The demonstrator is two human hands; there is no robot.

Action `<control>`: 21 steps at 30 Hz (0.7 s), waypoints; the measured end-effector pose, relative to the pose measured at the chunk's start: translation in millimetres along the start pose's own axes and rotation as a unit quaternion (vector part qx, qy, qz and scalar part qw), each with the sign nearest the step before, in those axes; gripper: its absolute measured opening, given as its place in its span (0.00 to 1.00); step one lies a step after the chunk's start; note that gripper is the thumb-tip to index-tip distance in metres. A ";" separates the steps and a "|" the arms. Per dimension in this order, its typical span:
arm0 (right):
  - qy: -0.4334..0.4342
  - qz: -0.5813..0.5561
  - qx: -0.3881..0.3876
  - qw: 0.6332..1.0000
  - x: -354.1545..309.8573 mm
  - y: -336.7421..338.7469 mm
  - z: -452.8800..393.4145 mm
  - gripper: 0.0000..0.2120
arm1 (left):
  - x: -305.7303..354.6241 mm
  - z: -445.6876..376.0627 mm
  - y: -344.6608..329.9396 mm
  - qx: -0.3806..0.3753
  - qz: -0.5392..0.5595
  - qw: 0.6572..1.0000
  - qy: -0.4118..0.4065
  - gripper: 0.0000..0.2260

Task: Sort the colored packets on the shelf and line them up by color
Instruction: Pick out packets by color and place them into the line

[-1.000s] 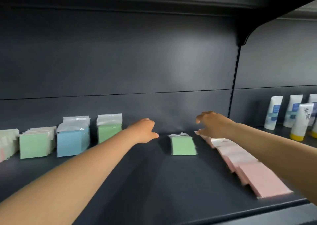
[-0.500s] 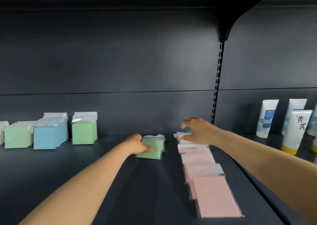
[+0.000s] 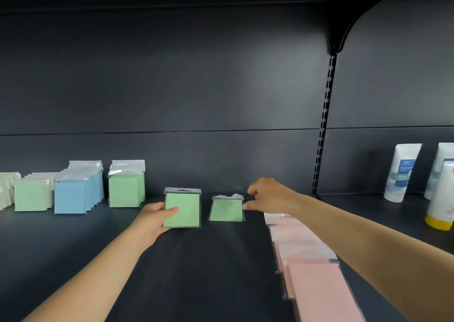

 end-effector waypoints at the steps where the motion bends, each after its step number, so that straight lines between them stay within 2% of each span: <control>1: -0.006 0.000 -0.012 1.000 -5.8 -7.0 -4.1 0.21 | -3.2 0.1 7.9 0.011 0.037 0.999 -0.009 0.04; 3: -0.017 -0.001 -0.033 0.999 -16.5 -20.6 -13.9 0.20 | -7.9 -1.3 16.7 0.015 0.106 0.994 -0.031 0.05; 5: -0.027 -0.002 -0.058 0.998 -24.4 -33.3 -21.0 0.15 | -7.9 -2.3 17.8 0.001 0.132 0.990 -0.049 0.06; 6: -0.032 -0.007 -0.064 0.997 -27.5 -37.4 -23.6 0.17 | -6.6 -2.9 17.5 -0.006 0.135 0.989 -0.053 0.06; 9: -0.036 -0.047 -0.048 0.997 -30.1 -45.9 -34.9 0.16 | -5.5 -8.6 19.2 -0.007 0.147 0.987 -0.058 0.06; 12: -0.052 -0.115 -0.027 0.992 -29.8 -51.2 -41.8 0.23 | -4.5 -14.2 21.5 0.000 0.157 0.986 -0.059 0.06; 15: -0.088 -0.149 -0.003 0.985 -26.4 -51.5 -47.4 0.24 | -5.0 -16.4 24.7 0.007 0.166 0.984 -0.060 0.06; 17: -0.110 -0.148 -0.017 0.983 -25.6 -53.9 -49.9 0.25 | -5.1 -16.5 26.8 0.012 0.173 0.983 -0.060 0.06; 21: -0.132 -0.233 -0.078 0.960 -24.8 -61.5 -54.4 0.22 | -5.4 -17.7 29.1 0.022 0.182 0.981 -0.058 0.06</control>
Point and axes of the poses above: each hand's wrist, its own z-axis away from the middle knuckle, its own y-axis out of the back of the hand, x = y × z, the point moved 6 cm from there along -z, towards the middle knuckle, and after that the axes turned 5 degrees about -x, right-handed, at the moved point
